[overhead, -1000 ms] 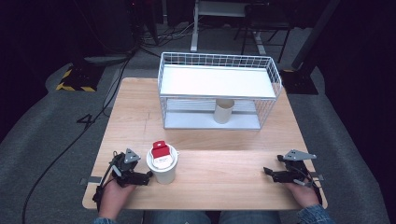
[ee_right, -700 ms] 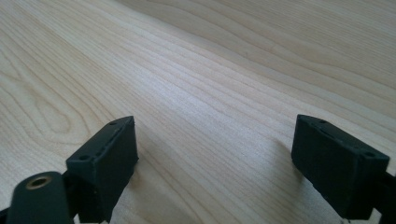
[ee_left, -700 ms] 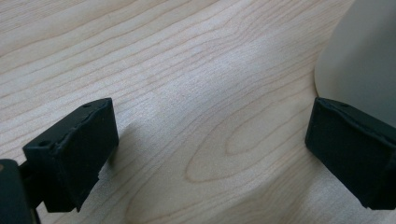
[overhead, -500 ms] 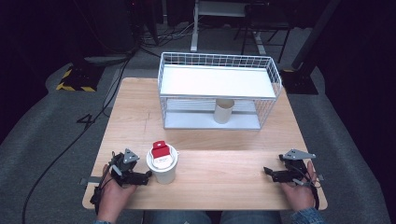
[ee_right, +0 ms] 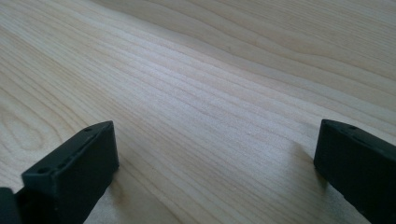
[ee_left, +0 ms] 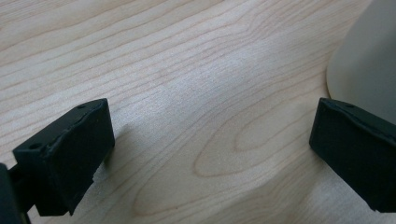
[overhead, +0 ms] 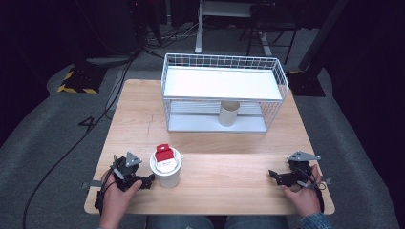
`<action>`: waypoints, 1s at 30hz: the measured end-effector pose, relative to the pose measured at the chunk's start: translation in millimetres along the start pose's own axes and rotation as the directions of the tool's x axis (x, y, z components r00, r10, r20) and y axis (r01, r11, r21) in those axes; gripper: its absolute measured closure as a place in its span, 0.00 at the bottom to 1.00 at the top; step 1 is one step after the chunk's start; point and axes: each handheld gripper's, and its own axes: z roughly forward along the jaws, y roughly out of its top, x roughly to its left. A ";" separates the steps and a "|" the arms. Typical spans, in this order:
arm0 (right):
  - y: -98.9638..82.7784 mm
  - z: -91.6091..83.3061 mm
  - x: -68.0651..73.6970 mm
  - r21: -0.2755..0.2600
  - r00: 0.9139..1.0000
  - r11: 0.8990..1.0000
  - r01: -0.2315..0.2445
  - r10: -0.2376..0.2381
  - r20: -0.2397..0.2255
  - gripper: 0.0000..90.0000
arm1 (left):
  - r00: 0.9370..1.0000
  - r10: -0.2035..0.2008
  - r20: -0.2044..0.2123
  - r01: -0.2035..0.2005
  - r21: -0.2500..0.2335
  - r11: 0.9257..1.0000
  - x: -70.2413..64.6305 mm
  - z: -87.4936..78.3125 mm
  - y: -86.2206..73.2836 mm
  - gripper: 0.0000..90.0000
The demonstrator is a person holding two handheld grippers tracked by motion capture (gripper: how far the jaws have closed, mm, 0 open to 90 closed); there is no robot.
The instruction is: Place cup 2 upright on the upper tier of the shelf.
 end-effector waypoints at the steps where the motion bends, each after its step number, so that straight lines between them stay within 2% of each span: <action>1: 0.0 0.0 0.0 0.000 1.000 1.000 0.000 0.000 0.000 0.00 | 1.000 -0.001 -0.006 0.001 -0.003 1.000 -0.6 0.4 -0.1 0.00; 8: -0.6 -0.7 -0.1 0.000 1.000 1.000 0.002 -0.002 -0.004 0.00 | 0.999 0.034 0.027 -0.034 0.004 0.999 4.1 0.4 0.6 0.00; 10: -1.1 -1.3 1.9 0.000 1.000 1.000 -0.009 0.009 0.007 0.00 | 0.997 0.056 0.044 -0.056 0.006 0.998 5.3 0.1 0.6 0.00; 13: -2.0 -2.2 1.9 0.000 1.000 1.000 -0.001 0.001 -0.003 0.00 | 0.993 0.095 0.076 -0.097 0.011 0.995 7.3 -1.4 0.1 0.01; 15: -2.1 -2.2 2.0 0.000 1.000 1.000 0.002 -0.002 -0.004 0.01 | 0.993 0.091 0.079 -0.091 0.002 0.996 6.8 -4.0 -1.1 0.04; 16: -2.2 -2.3 2.6 -0.003 1.000 1.000 0.011 -0.011 -0.006 0.01 | 0.992 0.089 0.087 -0.088 -0.014 0.996 6.9 -8.0 -1.7 0.15; 17: -2.2 -2.3 2.6 -0.003 1.000 1.000 0.011 -0.011 -0.006 0.01 | 0.992 0.089 0.087 -0.088 -0.014 0.996 6.9 -8.0 -1.7 0.21; 18: -2.2 -2.2 2.7 -0.004 1.000 1.000 0.014 -0.014 -0.010 0.01 | 0.991 0.077 0.107 -0.075 -0.025 0.997 5.4 -11.9 -2.7 0.21; 19: -2.2 -2.2 2.7 -0.004 1.000 1.000 0.014 -0.015 -0.010 0.01 | 0.992 0.077 0.103 -0.074 -0.030 0.997 4.0 -14.0 -3.1 0.17; 21: -2.2 -2.2 2.7 -0.004 1.000 1.000 0.013 -0.013 -0.011 0.01 | 0.991 0.085 0.100 -0.082 -0.033 0.996 2.5 -17.5 -3.2 0.18; 23: -2.2 -2.2 2.6 -0.003 1.000 1.000 0.013 -0.013 -0.011 0.01 | 0.991 0.078 0.108 -0.072 -0.060 0.996 -0.6 -23.6 -3.7 0.17; 26: -2.2 -2.2 2.6 -0.003 1.000 1.000 0.013 -0.013 -0.011 0.01 | 0.990 0.093 0.105 -0.083 -0.091 0.992 -4.5 -32.7 -4.4 0.18; 27: -2.2 -2.2 2.6 -0.003 1.000 1.000 0.014 -0.014 -0.011 0.01 | 0.990 0.095 0.105 -0.083 -0.110 0.990 -6.4 -35.8 -4.8 0.17; 28: -2.2 -2.2 2.6 -0.002 1.000 1.000 0.013 -0.013 -0.011 0.01 | 0.987 0.106 0.120 -0.088 -0.147 0.985 -9.4 -42.2 -5.7 0.17; 29: -2.2 -2.2 2.6 -0.002 1.000 1.000 0.013 -0.013 -0.011 0.01 | 0.987 0.106 0.120 -0.088 -0.147 0.985 -9.4 -42.2 -5.7 0.17; 30: -2.2 -2.2 2.6 -0.003 1.000 1.000 0.014 -0.014 -0.011 0.01 | 0.985 0.120 0.128 -0.096 -0.175 0.980 -11.1 -47.3 -6.3 0.17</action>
